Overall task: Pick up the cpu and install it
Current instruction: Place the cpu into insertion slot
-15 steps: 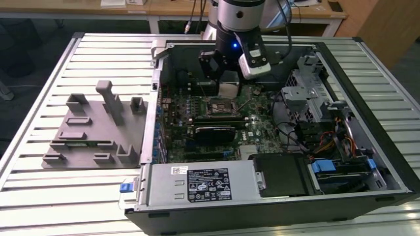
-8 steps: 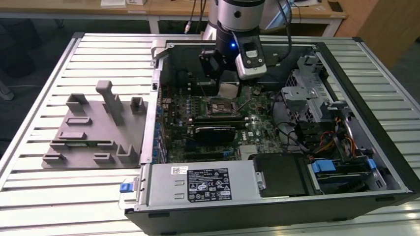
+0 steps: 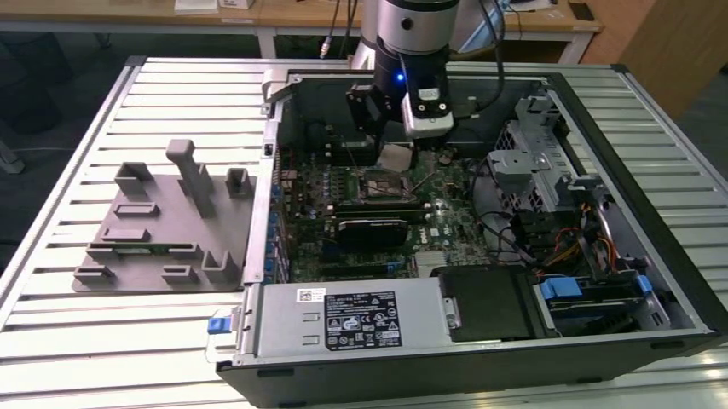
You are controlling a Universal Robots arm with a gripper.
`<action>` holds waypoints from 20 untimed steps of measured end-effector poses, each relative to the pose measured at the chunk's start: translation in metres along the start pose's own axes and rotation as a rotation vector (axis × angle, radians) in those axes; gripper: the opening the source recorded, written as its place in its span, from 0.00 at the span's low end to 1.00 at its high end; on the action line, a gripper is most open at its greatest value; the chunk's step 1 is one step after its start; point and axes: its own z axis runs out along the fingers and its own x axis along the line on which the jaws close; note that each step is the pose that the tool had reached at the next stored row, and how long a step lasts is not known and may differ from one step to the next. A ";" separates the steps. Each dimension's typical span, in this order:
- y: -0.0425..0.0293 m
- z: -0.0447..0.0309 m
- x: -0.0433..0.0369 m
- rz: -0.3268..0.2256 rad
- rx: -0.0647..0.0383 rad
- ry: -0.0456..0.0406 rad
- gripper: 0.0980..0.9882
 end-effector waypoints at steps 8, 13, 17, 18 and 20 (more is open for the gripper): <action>0.0001 0.0001 0.0000 0.107 0.003 -0.0036 0.50; 0.0001 0.0003 0.0001 0.182 0.004 -0.0058 0.50; 0.0001 0.0004 0.0001 0.245 0.005 -0.0076 0.50; 0.0001 0.0004 0.0001 0.261 0.005 -0.0081 0.50; 0.0001 0.0005 0.0000 0.294 0.005 -0.0091 0.50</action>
